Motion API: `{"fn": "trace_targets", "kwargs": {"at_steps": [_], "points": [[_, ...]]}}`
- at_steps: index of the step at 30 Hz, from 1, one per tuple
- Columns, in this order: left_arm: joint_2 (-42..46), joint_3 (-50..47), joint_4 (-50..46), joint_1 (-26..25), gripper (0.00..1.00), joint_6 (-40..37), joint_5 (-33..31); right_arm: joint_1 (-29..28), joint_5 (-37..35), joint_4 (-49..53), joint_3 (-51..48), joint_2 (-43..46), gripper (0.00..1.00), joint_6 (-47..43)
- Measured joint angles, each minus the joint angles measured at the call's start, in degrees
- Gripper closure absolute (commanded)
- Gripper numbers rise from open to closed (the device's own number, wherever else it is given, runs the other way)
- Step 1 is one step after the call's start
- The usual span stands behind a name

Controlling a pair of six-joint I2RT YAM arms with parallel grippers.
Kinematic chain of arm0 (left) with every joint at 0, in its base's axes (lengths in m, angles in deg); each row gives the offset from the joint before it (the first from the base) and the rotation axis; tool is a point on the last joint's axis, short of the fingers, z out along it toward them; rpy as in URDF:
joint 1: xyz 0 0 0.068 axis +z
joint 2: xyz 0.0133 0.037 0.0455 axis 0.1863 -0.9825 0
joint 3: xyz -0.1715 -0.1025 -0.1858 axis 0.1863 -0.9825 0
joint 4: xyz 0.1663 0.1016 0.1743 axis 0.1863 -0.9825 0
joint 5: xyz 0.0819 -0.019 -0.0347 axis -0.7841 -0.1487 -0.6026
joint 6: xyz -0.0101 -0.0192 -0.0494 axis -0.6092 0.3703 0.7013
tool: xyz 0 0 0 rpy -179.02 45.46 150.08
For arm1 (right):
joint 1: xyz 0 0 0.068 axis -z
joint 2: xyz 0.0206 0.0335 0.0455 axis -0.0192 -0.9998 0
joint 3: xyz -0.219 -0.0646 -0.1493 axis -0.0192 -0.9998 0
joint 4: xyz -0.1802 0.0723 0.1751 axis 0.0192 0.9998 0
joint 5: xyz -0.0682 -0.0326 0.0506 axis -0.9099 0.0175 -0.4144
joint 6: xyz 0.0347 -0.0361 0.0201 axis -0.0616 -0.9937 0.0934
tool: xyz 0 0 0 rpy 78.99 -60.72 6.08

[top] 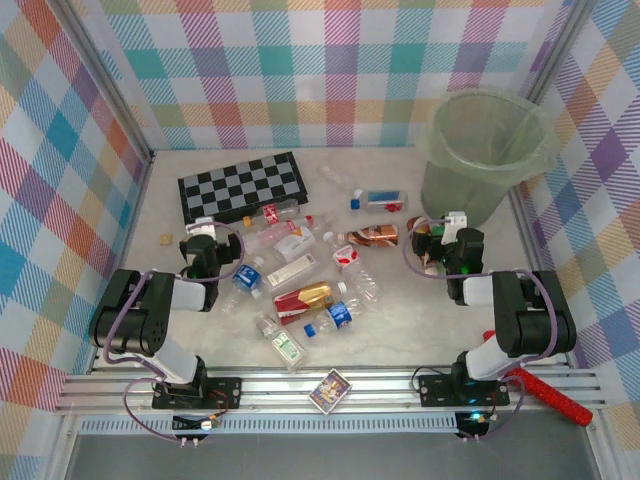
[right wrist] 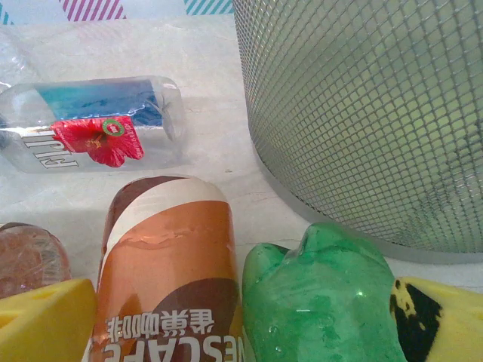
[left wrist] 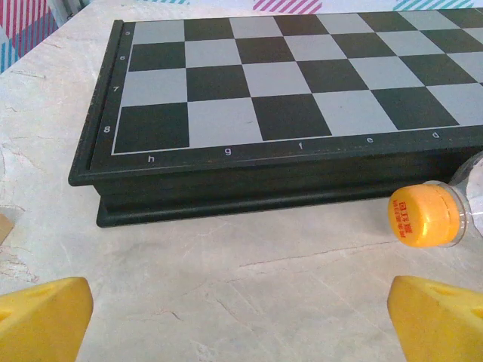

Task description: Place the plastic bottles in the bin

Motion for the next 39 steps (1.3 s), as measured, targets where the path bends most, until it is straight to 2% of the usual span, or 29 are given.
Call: {"fn": "trace_targets", "kwargs": {"at_steps": [30, 34, 39], "points": [[0.02, 0.02, -0.15, 0.07, 0.00, 0.00, 0.44, 0.00, 0.02, 0.09, 0.00, 0.09, 0.01, 0.00], [2.89, 2.14, -7.37, -0.15, 0.00, 0.00, -0.15, 0.00, -0.09, 6.03, 0.44, 4.68, 0.01, 0.00], [13.35, 7.08, -20.26, -0.76, 0.00, 1.29, -3.56, 0.02, -0.70, 21.46, 5.03, 15.72, 0.01, 0.17]]}}
